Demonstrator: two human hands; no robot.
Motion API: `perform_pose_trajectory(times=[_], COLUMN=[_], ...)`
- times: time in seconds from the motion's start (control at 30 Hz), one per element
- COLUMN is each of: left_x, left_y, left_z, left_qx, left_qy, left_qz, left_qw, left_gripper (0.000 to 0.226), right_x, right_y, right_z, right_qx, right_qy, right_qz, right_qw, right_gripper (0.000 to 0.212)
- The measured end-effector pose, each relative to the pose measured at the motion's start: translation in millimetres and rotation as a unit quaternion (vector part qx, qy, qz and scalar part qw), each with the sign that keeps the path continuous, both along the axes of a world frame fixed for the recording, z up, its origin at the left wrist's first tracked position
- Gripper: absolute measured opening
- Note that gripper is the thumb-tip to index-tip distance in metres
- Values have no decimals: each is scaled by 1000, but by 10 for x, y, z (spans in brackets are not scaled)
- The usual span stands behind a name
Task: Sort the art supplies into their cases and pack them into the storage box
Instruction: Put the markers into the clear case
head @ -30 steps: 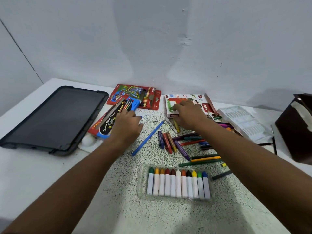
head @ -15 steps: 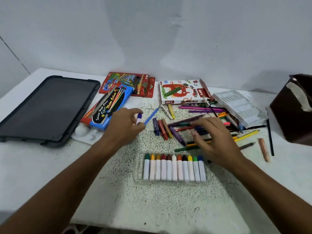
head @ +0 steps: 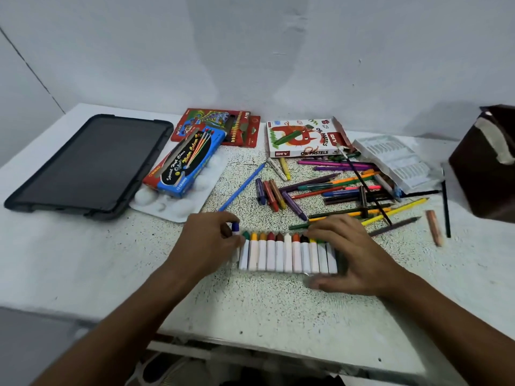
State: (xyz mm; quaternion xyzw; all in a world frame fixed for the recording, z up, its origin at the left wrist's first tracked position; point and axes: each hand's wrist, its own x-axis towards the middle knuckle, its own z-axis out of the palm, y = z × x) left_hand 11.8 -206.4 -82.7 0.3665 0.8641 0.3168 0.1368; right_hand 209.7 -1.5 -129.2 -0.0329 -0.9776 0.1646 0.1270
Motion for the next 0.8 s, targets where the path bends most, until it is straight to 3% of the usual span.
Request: perform_pose_trajectory(times=[0.3,0.8], left_x=[-17,-145], left_y=[49,16], left_z=[-77,-82], left_qx=[-55,-34], left_qy=[83,72], left_qz=[-42,-93], left_qw=[994,993], left_gripper=[26,14], right_x=[10,-278], right_y=[-34,-305], right_z=[5,142], right_qx=[28,81], right_qy=[-7,-93], right_qz=[-11,5], right_qw=[1000,992], right_gripper=[78,90])
